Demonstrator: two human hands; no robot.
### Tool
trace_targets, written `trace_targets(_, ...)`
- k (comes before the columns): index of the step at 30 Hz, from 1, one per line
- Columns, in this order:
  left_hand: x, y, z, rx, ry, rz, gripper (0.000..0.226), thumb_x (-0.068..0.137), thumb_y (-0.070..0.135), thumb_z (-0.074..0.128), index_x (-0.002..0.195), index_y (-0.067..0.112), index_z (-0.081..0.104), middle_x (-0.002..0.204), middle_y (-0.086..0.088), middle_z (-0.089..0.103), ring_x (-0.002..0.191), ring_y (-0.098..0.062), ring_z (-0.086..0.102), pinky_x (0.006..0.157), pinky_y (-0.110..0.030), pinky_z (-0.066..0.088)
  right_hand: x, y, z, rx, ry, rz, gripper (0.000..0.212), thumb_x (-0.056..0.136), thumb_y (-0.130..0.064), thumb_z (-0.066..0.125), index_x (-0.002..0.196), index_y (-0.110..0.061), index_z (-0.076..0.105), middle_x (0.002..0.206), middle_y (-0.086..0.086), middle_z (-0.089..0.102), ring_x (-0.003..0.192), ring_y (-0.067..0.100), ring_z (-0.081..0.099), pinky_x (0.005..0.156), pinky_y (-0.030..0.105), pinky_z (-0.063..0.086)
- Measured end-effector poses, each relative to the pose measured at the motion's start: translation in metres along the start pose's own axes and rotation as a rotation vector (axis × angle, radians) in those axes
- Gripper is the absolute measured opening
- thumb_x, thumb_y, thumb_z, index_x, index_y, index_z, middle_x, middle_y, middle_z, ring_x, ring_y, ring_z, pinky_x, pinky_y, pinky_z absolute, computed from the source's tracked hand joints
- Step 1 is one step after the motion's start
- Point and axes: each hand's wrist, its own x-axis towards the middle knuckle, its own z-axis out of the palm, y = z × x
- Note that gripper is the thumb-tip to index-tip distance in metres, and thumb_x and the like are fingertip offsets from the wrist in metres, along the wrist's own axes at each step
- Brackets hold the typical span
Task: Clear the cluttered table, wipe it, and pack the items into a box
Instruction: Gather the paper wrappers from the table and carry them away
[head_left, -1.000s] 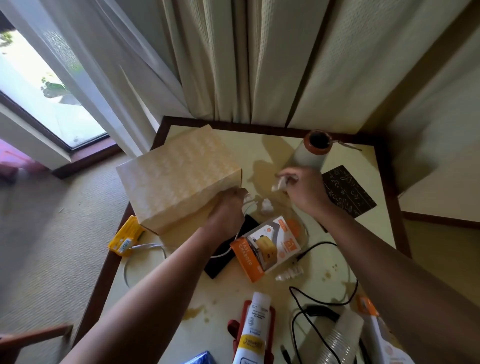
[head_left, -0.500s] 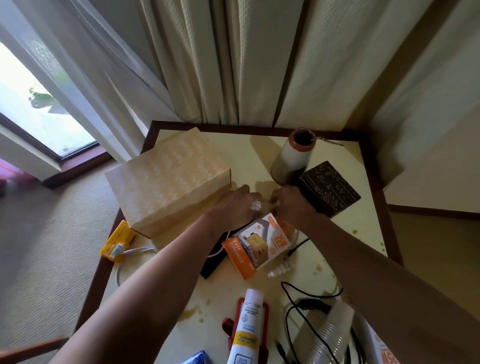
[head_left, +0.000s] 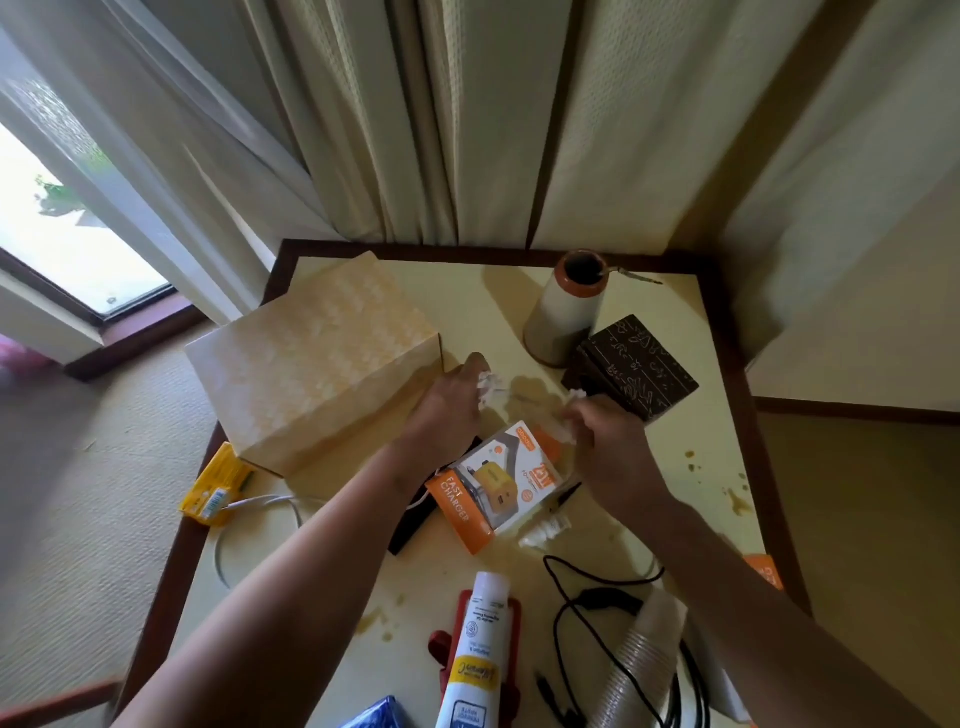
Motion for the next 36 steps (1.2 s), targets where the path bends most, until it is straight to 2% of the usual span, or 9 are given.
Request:
trace_targets(2, -0.005, 0.006, 0.000, -0.046, 0.056, 0.045, 0.046, 0.082, -0.016, 0.049, 0.120, 0.008, 0.061, 0.103, -0.015, 0.070, 0.086, -0.033, 0.069, 0.070, -0.044, 0.058, -0.013, 0.003, 0.002, -0.060, 0.040, -0.007, 0.026, 0.088, -0.005, 0.049, 0.098, 0.004, 0.071, 0.093, 0.019, 0.065, 0.080, 0.033, 0.066, 0.066, 0.037, 0.054)
trace_targets(8, -0.038, 0.045, 0.010, -0.033, 0.049, 0.138, 0.031, 0.093, 0.022, 0.043, 0.104, 0.001, 0.063, 0.094, -0.012, 0.057, 0.081, -0.032, 0.060, 0.070, -0.046, 0.053, -0.020, 0.034, 0.022, -0.238, -0.219, 0.092, 0.034, 0.100, -0.023, 0.047, 0.127, -0.011, 0.063, 0.121, 0.015, 0.054, 0.108, 0.032, 0.055, 0.074, 0.009, 0.032)
trace_targets(11, -0.050, 0.048, 0.018, 0.133, -0.021, 0.066, 0.065, 0.086, 0.064, 0.048, 0.121, 0.011, 0.061, 0.107, -0.008, 0.055, 0.094, -0.026, 0.061, 0.080, -0.038, 0.054, -0.017, 0.044, 0.033, -0.249, -0.320, -0.015, 0.021, 0.082, -0.005, 0.067, 0.102, -0.006, 0.074, 0.086, 0.018, 0.068, 0.075, 0.037, 0.065, 0.069, 0.034, 0.055)
trace_targets(13, -0.053, 0.045, 0.023, 0.251, -0.105, 0.078, 0.078, 0.080, 0.075, 0.061, 0.132, 0.016, 0.058, 0.118, -0.008, 0.051, 0.108, -0.026, 0.058, 0.088, -0.040, 0.053, -0.013, 0.040, 0.029, -0.211, -0.337, 0.075, 0.021, 0.086, -0.014, 0.068, 0.106, -0.011, 0.070, 0.098, 0.013, 0.068, 0.089, 0.031, 0.064, 0.076, 0.037, 0.056)
trace_targets(16, -0.052, 0.041, 0.021, 0.256, -0.168, 0.054, 0.078, 0.080, 0.067, 0.073, 0.140, 0.020, 0.053, 0.127, -0.006, 0.047, 0.121, -0.028, 0.054, 0.093, -0.040, 0.052, -0.013, 0.042, 0.025, -0.271, -0.358, 0.100, 0.022, 0.086, -0.012, 0.059, 0.105, -0.011, 0.071, 0.113, 0.010, 0.064, 0.108, 0.025, 0.062, 0.081, 0.032, 0.053)
trace_targets(20, -0.047, 0.038, 0.015, 0.187, -0.174, -0.018, 0.076, 0.082, 0.063, 0.073, 0.142, 0.022, 0.052, 0.131, -0.004, 0.049, 0.120, -0.026, 0.056, 0.095, -0.038, 0.048, -0.012, 0.037, 0.019, -0.242, -0.314, 0.146, 0.010, 0.093, -0.014, 0.060, 0.088, -0.008, 0.067, 0.103, 0.011, 0.061, 0.083, 0.028, 0.063, 0.067, 0.029, 0.044)
trace_targets(24, -0.044, 0.041, 0.010, 0.188, -0.119, -0.048, 0.064, 0.090, 0.056, 0.067, 0.141, 0.021, 0.052, 0.128, -0.005, 0.050, 0.115, -0.027, 0.058, 0.091, -0.039, 0.049, -0.017, 0.033, 0.013, -0.171, -0.247, 0.129, 0.026, 0.098, -0.007, 0.048, 0.122, -0.006, 0.056, 0.111, 0.017, 0.064, 0.091, 0.036, 0.066, 0.068, 0.035, 0.048)
trace_targets(30, -0.052, 0.057, 0.007, 0.200, -0.029, 0.005, 0.049, 0.097, 0.037, 0.063, 0.141, 0.018, 0.052, 0.122, -0.010, 0.053, 0.106, -0.032, 0.063, 0.085, -0.041, 0.053, -0.038, 0.027, -0.001, 0.094, -0.082, 0.249, 0.024, 0.098, -0.005, 0.053, 0.121, -0.012, 0.054, 0.100, 0.017, 0.070, 0.090, 0.036, 0.068, 0.067, 0.033, 0.045)
trace_targets(36, -0.069, 0.085, -0.004, 0.102, 0.059, 0.125, 0.020, 0.099, 0.013, 0.048, 0.100, -0.002, 0.061, 0.099, -0.018, 0.063, 0.087, -0.029, 0.052, 0.069, -0.052, 0.053, -0.072, 0.013, -0.030, 0.277, -0.023, 0.329, 0.023, 0.102, -0.004, 0.046, 0.109, -0.018, 0.063, 0.097, 0.004, 0.069, 0.083, 0.009, 0.065, 0.068, 0.026, 0.047)
